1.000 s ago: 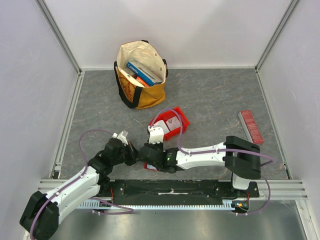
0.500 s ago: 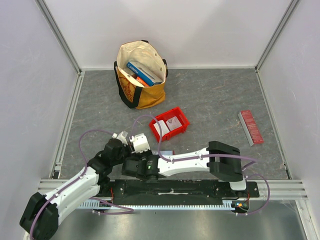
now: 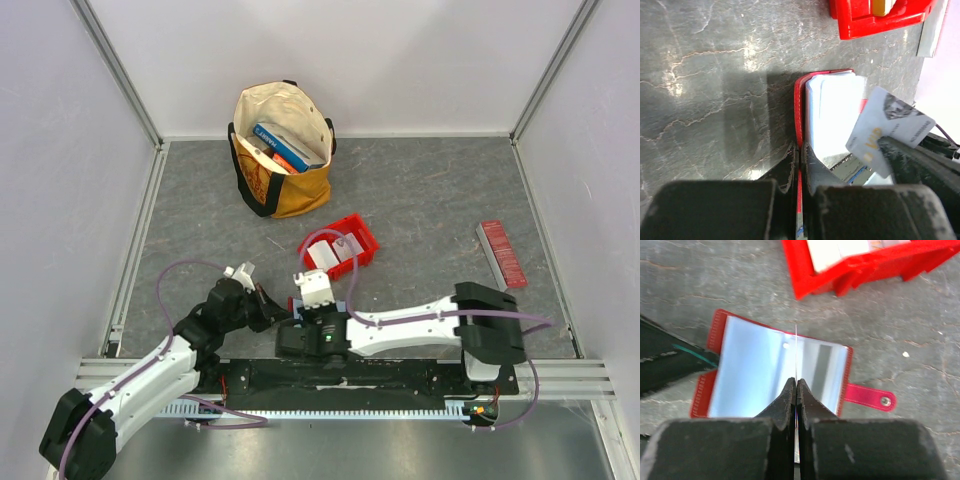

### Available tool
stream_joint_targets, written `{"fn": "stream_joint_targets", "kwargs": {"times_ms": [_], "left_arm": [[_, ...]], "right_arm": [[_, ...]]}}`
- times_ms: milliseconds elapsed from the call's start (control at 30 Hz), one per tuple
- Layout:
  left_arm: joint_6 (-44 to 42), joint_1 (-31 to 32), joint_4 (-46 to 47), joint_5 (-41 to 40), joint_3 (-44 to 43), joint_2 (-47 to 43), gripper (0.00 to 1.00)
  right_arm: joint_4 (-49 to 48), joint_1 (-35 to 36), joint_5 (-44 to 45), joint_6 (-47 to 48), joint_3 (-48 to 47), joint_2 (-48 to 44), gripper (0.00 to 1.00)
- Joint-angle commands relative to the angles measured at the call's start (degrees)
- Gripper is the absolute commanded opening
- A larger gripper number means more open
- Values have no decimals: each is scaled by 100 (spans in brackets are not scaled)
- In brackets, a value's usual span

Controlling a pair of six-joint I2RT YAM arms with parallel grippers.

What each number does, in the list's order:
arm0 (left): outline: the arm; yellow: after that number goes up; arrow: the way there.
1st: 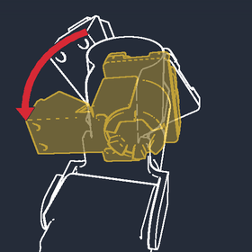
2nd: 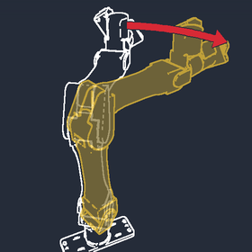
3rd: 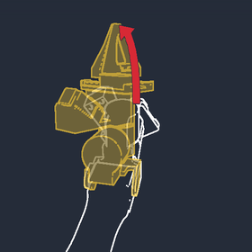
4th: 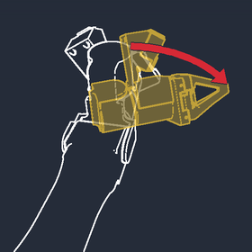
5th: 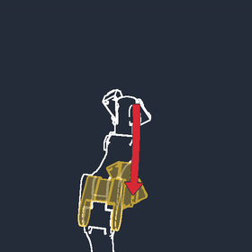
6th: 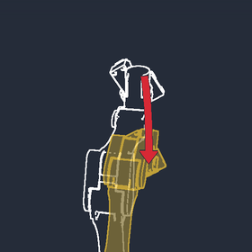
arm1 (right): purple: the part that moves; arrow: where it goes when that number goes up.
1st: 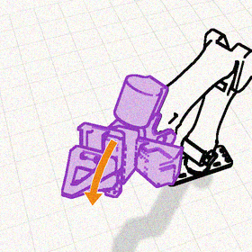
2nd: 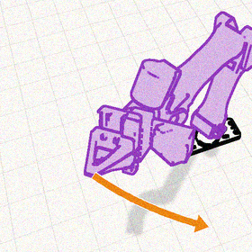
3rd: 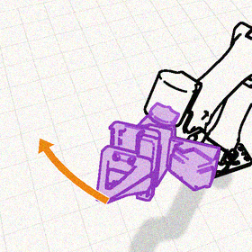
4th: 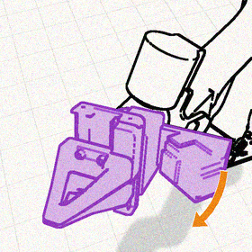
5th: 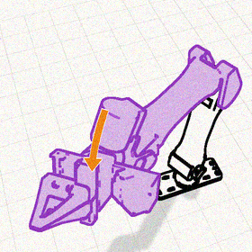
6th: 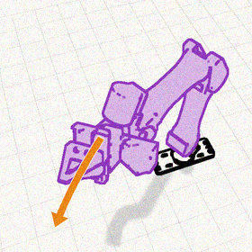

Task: Put the credit cards into the card holder
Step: Insert the credit card into the card holder.

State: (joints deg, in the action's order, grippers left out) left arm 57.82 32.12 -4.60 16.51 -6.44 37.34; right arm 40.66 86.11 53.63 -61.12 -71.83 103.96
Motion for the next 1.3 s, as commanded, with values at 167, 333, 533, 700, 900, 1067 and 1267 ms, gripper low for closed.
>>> {"fn": "stream_joint_targets", "kwargs": {"times_ms": [167,333,533,700,900,1067,1267], "left_arm": [[150,5,284,-69,283,177,2],[168,5,346,-122,353,256,2],[186,5,372,-157,363,344,2],[168,5,398,-166,318,458,2],[168,5,434,-140,301,537,2],[159,5,443,-131,318,520,2],[185,14,443,-113,327,528,2]], "right_arm": [[-2978,-164,-1150,-243,2505,-1966,0],[-4881,-691,-2039,-40,3596,-2564,0],[-5921,-1157,-2770,-189,4134,-2574,0],[-5842,-1157,-2778,-181,4090,-2531,0],[-5623,-1175,-2753,-549,4019,-2205,0],[-5815,-1184,-2691,-778,4282,-2205,0],[-5886,-1210,-2673,-971,4485,-2205,0]]}}
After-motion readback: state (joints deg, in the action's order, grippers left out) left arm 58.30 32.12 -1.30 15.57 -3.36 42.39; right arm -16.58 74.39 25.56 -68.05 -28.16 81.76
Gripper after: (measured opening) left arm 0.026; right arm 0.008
